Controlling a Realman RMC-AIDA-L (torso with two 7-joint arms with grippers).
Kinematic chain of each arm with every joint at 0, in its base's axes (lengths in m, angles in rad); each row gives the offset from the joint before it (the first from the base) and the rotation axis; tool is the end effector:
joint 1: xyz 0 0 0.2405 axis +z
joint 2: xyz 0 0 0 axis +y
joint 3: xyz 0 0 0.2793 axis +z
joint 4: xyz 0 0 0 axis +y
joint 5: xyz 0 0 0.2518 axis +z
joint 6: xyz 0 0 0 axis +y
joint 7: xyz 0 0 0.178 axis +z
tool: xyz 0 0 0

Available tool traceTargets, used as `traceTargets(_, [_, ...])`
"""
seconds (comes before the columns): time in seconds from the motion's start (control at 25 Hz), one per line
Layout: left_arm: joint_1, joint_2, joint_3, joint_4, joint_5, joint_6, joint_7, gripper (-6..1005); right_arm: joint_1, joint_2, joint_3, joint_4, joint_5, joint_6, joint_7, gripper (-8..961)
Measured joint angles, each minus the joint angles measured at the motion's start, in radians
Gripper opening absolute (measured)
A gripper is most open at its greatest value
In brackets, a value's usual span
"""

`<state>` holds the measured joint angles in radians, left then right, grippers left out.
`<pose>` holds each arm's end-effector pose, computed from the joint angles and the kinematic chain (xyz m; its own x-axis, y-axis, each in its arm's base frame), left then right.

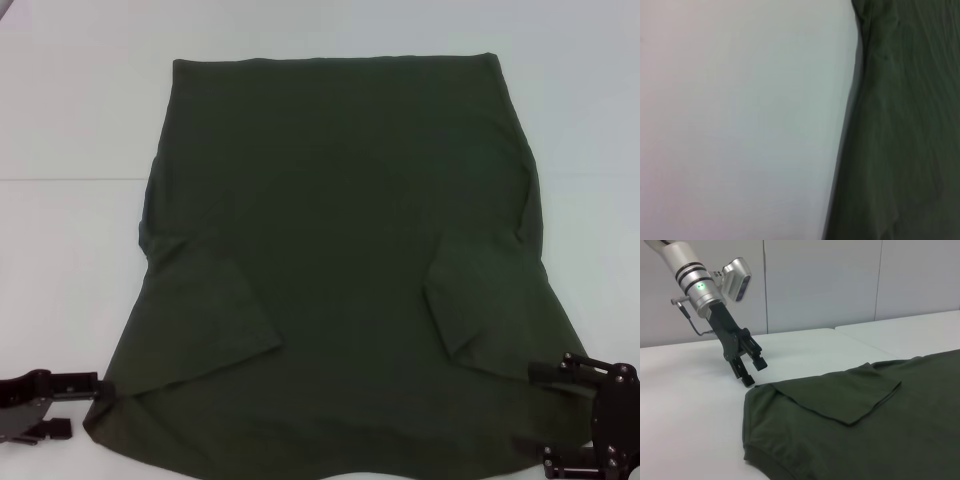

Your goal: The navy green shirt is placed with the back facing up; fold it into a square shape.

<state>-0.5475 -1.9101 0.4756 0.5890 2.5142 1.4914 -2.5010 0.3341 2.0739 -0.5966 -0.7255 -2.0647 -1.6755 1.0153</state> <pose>-0.4058 0.3710 0.0261 -0.1015 0.9443 0.3131 0.9931 0.1146 -0.0236 0.3572 0.3152 -0.0152 0.8922 -0.1381 -0.4301 -0.2871 -0.9084 -0.3040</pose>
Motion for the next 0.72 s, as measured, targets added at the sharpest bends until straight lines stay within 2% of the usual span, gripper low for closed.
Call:
traceTargets(0.56, [-0.026, -0.005, -0.001, -0.046, -0.001, -0.033, -0.001, 865, 0.002, 0.000, 0.004, 0.000, 0.000, 0.003, 0.004, 889])
traceTargets(0.72, [-0.039, -0.018, -0.001, -0.053, -0.001, -0.035, -0.001, 864, 0.004, 0.000, 0.006, 0.000, 0.000, 0.003, 0.005, 889])
